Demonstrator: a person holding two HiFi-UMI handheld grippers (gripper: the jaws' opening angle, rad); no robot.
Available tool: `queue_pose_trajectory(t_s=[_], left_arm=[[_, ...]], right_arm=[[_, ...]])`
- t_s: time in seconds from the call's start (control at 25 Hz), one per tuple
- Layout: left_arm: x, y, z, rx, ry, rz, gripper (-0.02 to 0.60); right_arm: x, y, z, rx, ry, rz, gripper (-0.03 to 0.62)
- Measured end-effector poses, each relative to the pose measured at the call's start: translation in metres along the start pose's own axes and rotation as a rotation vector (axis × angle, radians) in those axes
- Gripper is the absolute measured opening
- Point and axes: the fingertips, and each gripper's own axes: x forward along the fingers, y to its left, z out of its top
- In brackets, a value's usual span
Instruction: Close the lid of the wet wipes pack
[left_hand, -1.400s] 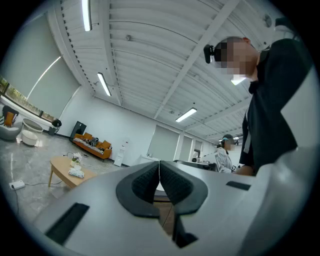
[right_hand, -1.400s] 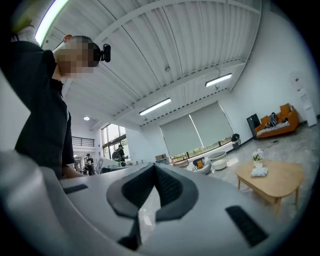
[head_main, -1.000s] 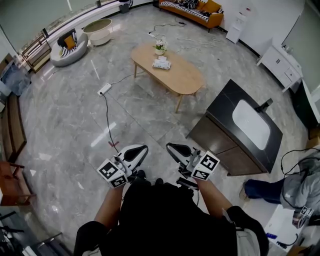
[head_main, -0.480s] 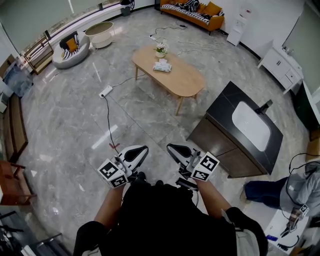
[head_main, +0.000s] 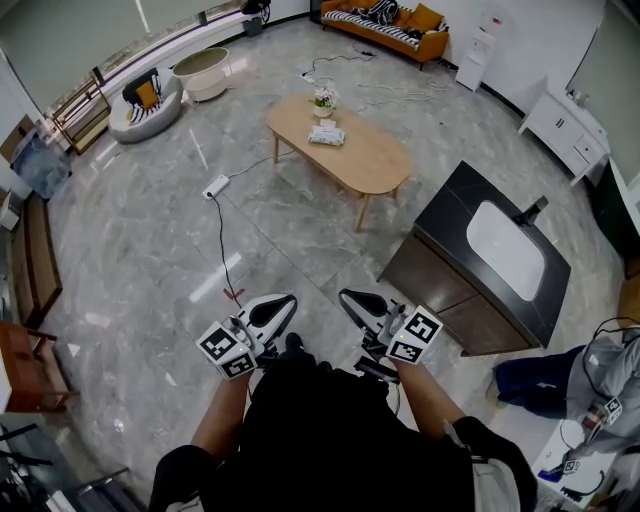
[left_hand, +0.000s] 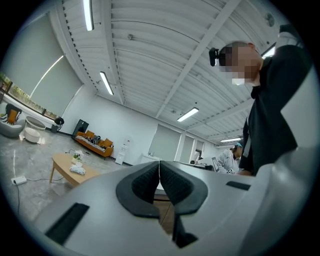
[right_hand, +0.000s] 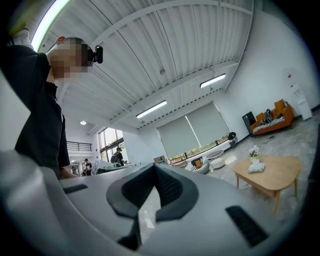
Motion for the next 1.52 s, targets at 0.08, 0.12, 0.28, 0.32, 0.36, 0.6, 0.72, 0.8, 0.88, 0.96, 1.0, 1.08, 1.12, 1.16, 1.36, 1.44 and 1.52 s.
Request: queue_pose_trajectory(t_s=[0.08, 0.12, 0.28, 0.32, 0.36, 0.6, 0.72, 0.8, 0.88, 0.96, 1.0, 1.08, 1.12, 1.16, 1.36, 1.44, 1.52], left_arm=[[0.0, 0.002, 0.0, -0.004, -0.002, 0.002, 0.017], [0.001, 0.003, 0.001, -0.005, -0.004, 0.003, 0.017], [0.003, 0.012, 0.001, -0.011, -0.01, 0.012, 0.017], [0.004, 0.015, 0.0, -0.014, -0.011, 0.014, 0.017], [0.005, 0.018, -0.001, -0.017, -0.013, 0.015, 0.017], [0.02, 0.039, 0.01, -0.017, -0.029, 0.004, 0.017], [0.028, 0.055, 0.016, -0.012, -0.034, 0.001, 0.017], [0.035, 0.068, 0.021, -0.01, -0.041, 0.0, 0.017], [0.042, 0.082, 0.027, -0.01, -0.047, 0.0, 0.017], [0.047, 0.096, 0.032, -0.014, -0.051, -0.003, 0.017], [0.05, 0.104, 0.034, -0.014, -0.052, -0.004, 0.017], [0.057, 0.122, 0.042, -0.009, -0.059, -0.006, 0.017], [0.06, 0.131, 0.047, -0.006, -0.064, -0.007, 0.017], [0.063, 0.14, 0.052, -0.005, -0.07, -0.009, 0.017], [0.075, 0.177, 0.079, 0.008, -0.085, -0.025, 0.017], [0.078, 0.195, 0.088, 0.01, -0.087, -0.029, 0.017], [0.081, 0.21, 0.094, 0.015, -0.087, -0.038, 0.017]], right_arm=[[0.0, -0.002, -0.002, 0.005, 0.004, -0.001, 0.011], [0.001, -0.003, -0.003, 0.008, 0.007, -0.001, 0.011], [0.007, -0.011, -0.003, 0.014, 0.015, 0.003, 0.011], [0.009, -0.014, -0.003, 0.013, 0.017, 0.004, 0.011], [0.01, -0.016, -0.002, 0.012, 0.019, 0.004, 0.011], [0.023, -0.04, 0.006, 0.005, 0.03, -0.01, 0.011], [0.032, -0.055, 0.012, -0.001, 0.027, -0.016, 0.011], [0.039, -0.067, 0.015, -0.006, 0.03, -0.016, 0.011], [0.048, -0.079, 0.018, -0.009, 0.034, -0.017, 0.011], [0.058, -0.092, 0.022, -0.011, 0.037, -0.022, 0.011], [0.063, -0.099, 0.024, -0.014, 0.037, -0.024, 0.011], [0.076, -0.114, 0.032, -0.023, 0.034, -0.027, 0.011], [0.083, -0.121, 0.035, -0.027, 0.032, -0.028, 0.011], [0.09, -0.127, 0.038, -0.03, 0.031, -0.03, 0.011], [0.124, -0.151, 0.056, -0.051, 0.035, -0.029, 0.011], [0.138, -0.164, 0.063, -0.057, 0.032, -0.033, 0.011], [0.151, -0.176, 0.067, -0.063, 0.029, -0.038, 0.011]])
